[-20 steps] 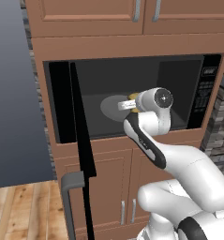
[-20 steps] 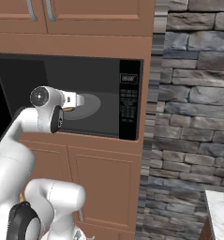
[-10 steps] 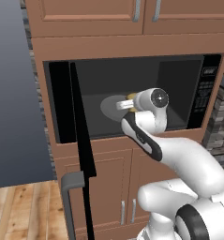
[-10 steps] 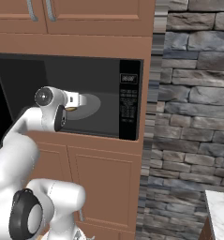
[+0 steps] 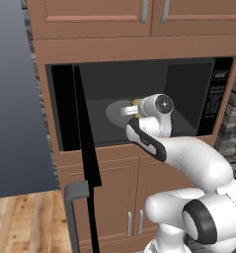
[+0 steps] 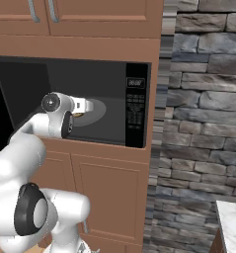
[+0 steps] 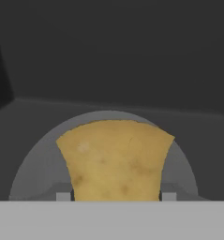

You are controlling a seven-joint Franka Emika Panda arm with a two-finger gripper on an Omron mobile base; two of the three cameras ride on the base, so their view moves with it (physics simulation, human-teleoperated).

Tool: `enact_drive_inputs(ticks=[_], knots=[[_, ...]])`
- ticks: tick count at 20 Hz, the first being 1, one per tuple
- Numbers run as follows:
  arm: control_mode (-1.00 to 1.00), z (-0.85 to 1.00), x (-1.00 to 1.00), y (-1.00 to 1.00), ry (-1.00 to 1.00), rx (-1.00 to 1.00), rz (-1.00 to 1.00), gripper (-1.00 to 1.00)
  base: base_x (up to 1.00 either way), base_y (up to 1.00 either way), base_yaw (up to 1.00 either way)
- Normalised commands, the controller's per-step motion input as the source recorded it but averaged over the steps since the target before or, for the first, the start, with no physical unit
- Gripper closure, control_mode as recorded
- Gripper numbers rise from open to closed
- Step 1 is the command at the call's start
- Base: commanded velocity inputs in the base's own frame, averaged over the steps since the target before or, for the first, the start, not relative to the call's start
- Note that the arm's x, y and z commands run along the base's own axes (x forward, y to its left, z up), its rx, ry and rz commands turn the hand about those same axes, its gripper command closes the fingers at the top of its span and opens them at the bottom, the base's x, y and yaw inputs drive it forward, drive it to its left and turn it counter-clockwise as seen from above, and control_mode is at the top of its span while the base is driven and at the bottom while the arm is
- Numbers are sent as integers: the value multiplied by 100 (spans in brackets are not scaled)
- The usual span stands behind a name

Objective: Place the sponge inside the microwave to prepare for sanitizing.

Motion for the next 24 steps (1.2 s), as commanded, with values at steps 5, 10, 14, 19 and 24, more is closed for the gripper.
enact_drive_inputs(ticks=[5,10,14,19,24], knots=[[-100,-8,18,2,0,0,0,-100,0,0,0],[-100,-9,13,0,0,0,0,-100,0,0,0],[-100,-6,11,0,0,0,0,-100,0,0,0],[-100,0,2,0,0,0,0,-100,0,0,0],[-100,5,-9,0,0,0,-1,-100,0,0,0]])
